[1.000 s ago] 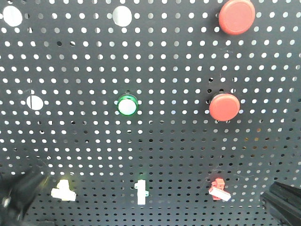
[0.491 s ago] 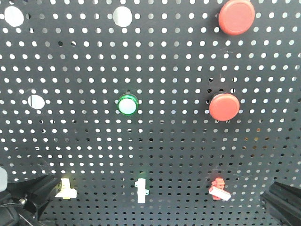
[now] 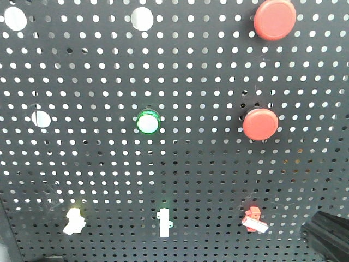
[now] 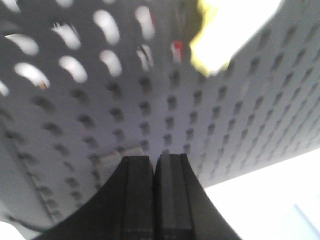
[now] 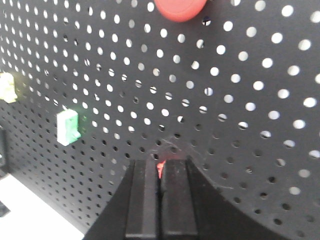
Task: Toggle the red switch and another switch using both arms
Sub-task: 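Press the white rocker of the red switch with the right gripper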
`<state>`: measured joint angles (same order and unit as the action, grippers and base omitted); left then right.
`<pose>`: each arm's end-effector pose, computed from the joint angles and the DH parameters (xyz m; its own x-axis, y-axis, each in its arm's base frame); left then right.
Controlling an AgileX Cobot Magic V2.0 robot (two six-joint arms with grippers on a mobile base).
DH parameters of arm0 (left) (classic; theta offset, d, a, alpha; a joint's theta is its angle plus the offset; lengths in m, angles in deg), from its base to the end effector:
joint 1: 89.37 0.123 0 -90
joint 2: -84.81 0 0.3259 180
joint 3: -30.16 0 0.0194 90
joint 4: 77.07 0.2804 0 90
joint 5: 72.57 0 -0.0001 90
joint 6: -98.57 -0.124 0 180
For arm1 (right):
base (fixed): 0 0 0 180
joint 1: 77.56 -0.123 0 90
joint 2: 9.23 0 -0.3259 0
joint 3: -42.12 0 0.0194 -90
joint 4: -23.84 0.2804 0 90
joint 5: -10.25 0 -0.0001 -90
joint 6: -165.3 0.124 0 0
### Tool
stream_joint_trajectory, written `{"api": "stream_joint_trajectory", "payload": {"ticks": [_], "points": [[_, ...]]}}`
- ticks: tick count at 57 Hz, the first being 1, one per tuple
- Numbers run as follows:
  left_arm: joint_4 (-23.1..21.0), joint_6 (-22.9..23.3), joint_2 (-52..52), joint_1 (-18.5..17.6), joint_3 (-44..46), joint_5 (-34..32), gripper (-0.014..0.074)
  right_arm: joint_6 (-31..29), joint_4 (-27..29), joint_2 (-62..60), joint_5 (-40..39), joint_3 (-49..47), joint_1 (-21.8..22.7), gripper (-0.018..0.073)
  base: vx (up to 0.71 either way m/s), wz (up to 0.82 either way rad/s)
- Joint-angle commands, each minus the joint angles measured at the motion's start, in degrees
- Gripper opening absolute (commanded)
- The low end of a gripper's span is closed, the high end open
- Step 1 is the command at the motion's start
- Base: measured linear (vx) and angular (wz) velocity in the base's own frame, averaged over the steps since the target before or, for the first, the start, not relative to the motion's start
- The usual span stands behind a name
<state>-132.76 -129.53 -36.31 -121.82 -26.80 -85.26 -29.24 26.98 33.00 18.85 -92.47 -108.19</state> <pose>0.1875 -0.0927 0.2583 -0.3134 0.0587 -0.9478 0.3473 0.9360 -0.0568 0.1383 0.0831 0.3594 0.0109 -0.2239 -0.9745 -0.5247 0.8283 -0.1962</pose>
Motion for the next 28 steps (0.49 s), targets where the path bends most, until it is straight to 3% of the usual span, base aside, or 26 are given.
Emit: {"api": "stream_joint_trajectory", "payload": {"ticks": [1,7,18,28], "points": [[1.72,0.26,-3.92,-0.23,1.60,-2.73,0.0003,0.40,-0.12,2.06,-5.19,-1.97,-0.03,-0.0006,0.00,0.00],[2.60,0.20,-8.15,-0.23,1.42,-0.60,0.0003,0.40,-0.12,5.40,-5.69,-1.97,-0.11,-0.0006,0.00,0.00],[2.45,0.16,-12.92,-0.23,-0.29,0.18,0.0003,0.80,-0.12,11.79,-16.21,-1.97,-0.11,-0.0006,0.00,0.00],[2.45,0.16,-13.83,-0.23,-1.67,-0.26,0.0003,3.38,-0.19,16.20,-19.68,-1.97,-0.11,-0.0006,0.00,0.00]]}}
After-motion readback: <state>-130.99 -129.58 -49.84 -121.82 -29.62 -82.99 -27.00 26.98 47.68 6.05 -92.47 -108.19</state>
